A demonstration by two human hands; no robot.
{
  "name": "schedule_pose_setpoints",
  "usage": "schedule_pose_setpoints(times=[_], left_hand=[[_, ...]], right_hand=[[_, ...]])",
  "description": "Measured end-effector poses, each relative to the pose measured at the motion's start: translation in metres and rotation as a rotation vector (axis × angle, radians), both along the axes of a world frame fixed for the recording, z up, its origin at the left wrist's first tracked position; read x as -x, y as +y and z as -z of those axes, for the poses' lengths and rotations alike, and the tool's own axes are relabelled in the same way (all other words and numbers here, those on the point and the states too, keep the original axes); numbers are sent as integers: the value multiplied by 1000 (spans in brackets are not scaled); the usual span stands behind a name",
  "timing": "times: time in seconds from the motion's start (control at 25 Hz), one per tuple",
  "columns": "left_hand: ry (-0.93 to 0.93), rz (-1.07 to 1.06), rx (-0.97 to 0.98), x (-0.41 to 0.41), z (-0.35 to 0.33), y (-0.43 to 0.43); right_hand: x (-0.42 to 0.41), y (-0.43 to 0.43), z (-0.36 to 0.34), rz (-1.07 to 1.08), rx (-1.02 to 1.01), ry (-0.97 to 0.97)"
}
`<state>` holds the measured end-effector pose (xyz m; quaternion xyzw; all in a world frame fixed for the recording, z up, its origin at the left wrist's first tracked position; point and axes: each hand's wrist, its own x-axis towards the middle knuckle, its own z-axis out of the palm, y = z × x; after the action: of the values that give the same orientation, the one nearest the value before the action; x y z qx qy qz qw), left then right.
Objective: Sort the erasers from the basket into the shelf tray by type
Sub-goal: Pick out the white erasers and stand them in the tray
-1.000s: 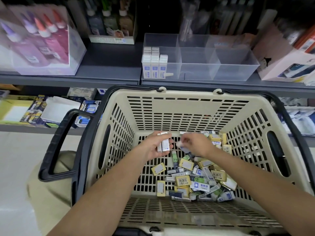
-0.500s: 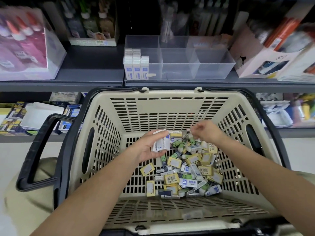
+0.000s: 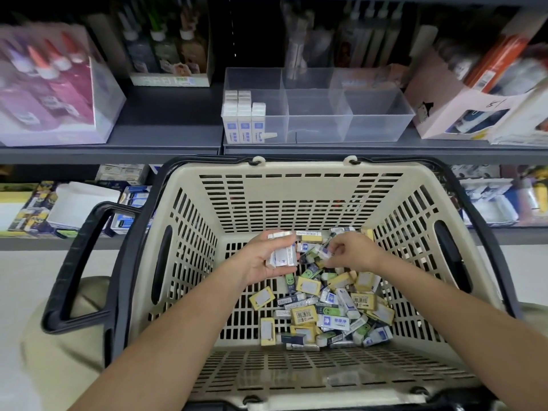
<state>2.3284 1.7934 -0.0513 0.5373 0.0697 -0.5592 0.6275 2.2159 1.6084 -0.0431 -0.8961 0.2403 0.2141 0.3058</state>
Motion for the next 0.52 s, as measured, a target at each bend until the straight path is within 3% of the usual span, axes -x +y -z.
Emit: schedule_pose_setpoints(times=[0.2,0.52], left_hand=[[-23,-8,-9,2,-8,-6],[-247,1,53,-18,-55,-12]], right_hand=[[-14,28,-32,177,-501,-261],[-32,24,-71,210,-569,-443]])
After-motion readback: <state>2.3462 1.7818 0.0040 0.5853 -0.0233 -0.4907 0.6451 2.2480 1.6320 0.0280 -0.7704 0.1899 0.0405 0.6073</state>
